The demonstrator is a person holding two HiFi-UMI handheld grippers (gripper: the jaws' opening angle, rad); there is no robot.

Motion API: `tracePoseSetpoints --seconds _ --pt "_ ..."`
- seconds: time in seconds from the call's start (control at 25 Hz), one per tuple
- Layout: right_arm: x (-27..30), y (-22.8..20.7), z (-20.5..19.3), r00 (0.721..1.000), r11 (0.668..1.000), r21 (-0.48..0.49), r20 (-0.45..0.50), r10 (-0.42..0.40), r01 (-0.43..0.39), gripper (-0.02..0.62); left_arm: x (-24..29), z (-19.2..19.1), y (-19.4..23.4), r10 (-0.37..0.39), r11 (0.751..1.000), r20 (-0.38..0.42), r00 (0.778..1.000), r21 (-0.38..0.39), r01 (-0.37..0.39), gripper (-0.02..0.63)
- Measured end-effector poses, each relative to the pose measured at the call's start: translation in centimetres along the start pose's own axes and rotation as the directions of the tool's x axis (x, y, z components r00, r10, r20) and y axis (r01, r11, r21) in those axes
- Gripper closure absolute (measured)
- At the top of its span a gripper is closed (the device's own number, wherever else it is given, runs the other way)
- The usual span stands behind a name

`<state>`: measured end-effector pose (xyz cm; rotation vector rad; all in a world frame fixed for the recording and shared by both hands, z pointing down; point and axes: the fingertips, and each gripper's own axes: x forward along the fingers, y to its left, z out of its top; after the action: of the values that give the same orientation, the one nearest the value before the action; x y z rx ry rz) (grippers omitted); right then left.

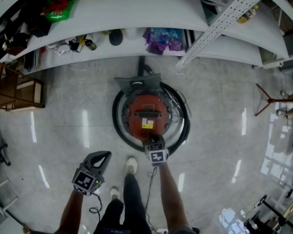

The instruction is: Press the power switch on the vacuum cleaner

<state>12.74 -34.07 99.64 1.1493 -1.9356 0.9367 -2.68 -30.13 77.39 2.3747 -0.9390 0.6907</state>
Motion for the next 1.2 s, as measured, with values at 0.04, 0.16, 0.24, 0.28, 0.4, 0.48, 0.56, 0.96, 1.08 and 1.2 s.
tracePoseSetpoints --seconds 0.04,0.16,0.24,0.28,0.4,0.48,0.56,0.96,1.08,1.2 --pt "0.00 0.02 0.03 1.000 1.000 -0.002 0.000 0.000 0.000 0.591 0.07 0.02 -0.06 -0.002 1.000 0.001 1.000 0.000 0.002 0.598" --pt "0.06 -0.10 -0.05 1.000 1.000 -0.007 -0.005 -0.006 0.006 0.589 0.25 0.01 -0.23 -0.007 1.000 0.001 1.000 0.001 0.007 0.598" --pt "0.09 -0.15 -0.16 1.000 1.000 -0.001 -0.008 -0.003 0.003 0.589 0.34 0.12 -0.32 -0.010 1.000 0.004 1.000 0.002 0.010 0.598" --pt "0.09 -0.16 -0.15 1.000 1.000 0.000 -0.008 -0.002 0.002 0.589 0.37 0.19 -0.33 -0.011 1.000 0.005 1.000 0.000 0.011 0.598" --pt "0.17 -0.20 -0.10 1.000 1.000 -0.002 -0.008 -0.005 0.005 0.589 0.41 0.34 -0.29 -0.003 1.000 0.004 1.000 -0.017 0.003 0.598" --pt "0.17 -0.25 -0.10 1.000 1.000 0.002 -0.006 -0.007 0.007 0.589 0.43 0.24 -0.22 0.000 1.000 0.003 1.000 -0.022 0.000 0.598" --pt "0.20 -0.30 -0.07 1.000 1.000 0.005 -0.005 -0.009 0.009 0.589 0.43 0.04 -0.16 -0.004 1.000 0.004 1.000 -0.015 0.004 0.598" --pt "0.21 -0.42 -0.08 1.000 1.000 0.015 -0.011 -0.008 0.008 0.589 0.37 -0.20 -0.17 -0.009 1.000 0.004 1.000 -0.010 0.009 0.598" --pt "0.54 -0.76 -0.59 0.999 1.000 0.019 -0.026 -0.018 0.019 0.585 0.42 -0.12 -0.11 -0.006 1.000 0.004 1.000 -0.013 0.006 0.598" --pt "0.57 -0.71 -0.58 1.000 1.000 0.011 -0.026 -0.015 0.015 0.586 0.17 -0.19 0.08 -0.009 1.000 0.005 1.000 -0.009 0.009 0.598"
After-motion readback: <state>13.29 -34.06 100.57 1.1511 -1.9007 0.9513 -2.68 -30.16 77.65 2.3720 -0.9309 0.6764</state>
